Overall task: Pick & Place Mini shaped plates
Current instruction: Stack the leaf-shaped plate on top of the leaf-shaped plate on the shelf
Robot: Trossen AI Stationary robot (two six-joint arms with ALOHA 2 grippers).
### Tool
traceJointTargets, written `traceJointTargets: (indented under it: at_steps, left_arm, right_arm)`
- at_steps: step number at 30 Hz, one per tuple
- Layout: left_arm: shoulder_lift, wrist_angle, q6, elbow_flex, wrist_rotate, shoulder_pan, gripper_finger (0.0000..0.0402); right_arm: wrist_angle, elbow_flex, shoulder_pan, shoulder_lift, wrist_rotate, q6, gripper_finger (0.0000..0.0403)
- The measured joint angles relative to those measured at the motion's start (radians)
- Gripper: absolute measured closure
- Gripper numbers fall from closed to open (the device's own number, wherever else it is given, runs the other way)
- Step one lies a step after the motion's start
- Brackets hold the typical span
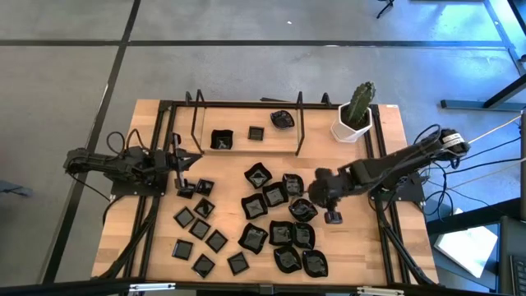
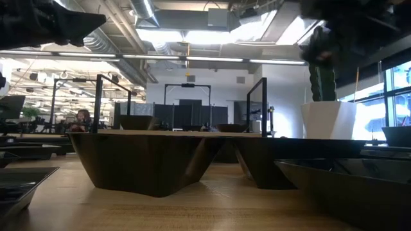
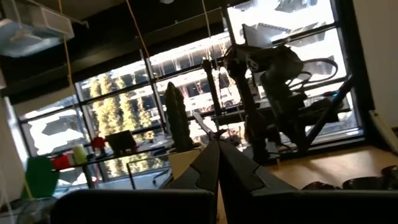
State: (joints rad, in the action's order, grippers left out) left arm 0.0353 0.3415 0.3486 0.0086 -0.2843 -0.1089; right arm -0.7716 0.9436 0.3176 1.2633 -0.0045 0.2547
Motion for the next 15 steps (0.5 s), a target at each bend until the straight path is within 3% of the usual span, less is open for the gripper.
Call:
traceJointTargets:
  at_steps: [8,15]
  left_arm:
    - [0.0,-0.001,0.015,0.0,-0.031,0.0,0.0394]
    - [0.0,-0.005,0.005,0.0,-0.032,0.0,0.0399]
  right_arm:
    - [-0.057,0.0,0.041,0.0,0.058,0.242,0.036]
    - [-0.037,0.0,0.041,0.0,0.092,0.377,0.0257]
